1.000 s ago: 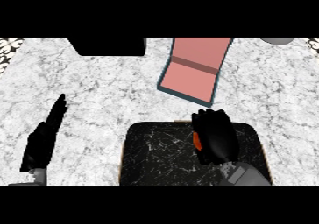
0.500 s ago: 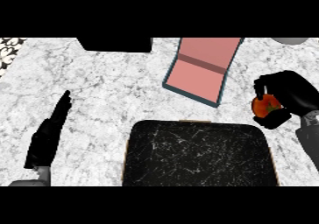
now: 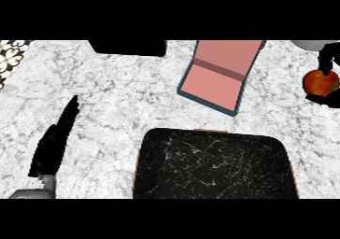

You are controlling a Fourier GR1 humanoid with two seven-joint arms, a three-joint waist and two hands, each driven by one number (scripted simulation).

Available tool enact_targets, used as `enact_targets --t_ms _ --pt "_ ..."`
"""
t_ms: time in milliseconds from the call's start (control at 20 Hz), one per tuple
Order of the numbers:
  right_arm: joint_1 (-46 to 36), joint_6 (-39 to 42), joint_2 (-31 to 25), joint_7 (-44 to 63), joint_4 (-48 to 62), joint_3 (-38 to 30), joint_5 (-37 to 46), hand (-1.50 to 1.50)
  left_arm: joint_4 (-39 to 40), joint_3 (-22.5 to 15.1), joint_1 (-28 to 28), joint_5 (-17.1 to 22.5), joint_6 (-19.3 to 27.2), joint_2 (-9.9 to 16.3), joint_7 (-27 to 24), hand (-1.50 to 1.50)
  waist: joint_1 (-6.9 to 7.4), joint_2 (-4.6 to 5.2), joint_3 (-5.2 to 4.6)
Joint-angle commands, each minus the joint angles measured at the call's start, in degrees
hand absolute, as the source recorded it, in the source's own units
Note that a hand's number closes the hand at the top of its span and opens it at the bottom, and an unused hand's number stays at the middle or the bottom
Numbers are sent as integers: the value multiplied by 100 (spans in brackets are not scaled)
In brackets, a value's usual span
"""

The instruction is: Pick the tomato from the tray and place it in the cardboard box

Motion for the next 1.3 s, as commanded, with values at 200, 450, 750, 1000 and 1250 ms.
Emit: enact_targets --t_ms 200,450,750,1000,1250 --pt "-1420 1157 -91 -1446 1514 -461 -906 150 -78 -33 65 -63 -13 -4 97 0 2 -57 -17" --pt "-2174 1411 286 -1152 1814 -168 -933 150 323 169 -61 -2 65 -92 -94 0 -172 -97 -32" --pt "-3207 1101 795 -445 2403 32 -705 150 171 121 -144 -94 61 -125 115 0 -181 -102 -32" --pt "-3332 745 1458 -168 2635 172 -560 150 95 195 341 -79 -24 -78 -283 0 -212 -119 -34" --pt "-3331 457 1708 -333 3110 484 -103 150 163 199 -48 -125 69 -224 84 0 -213 -87 -31"
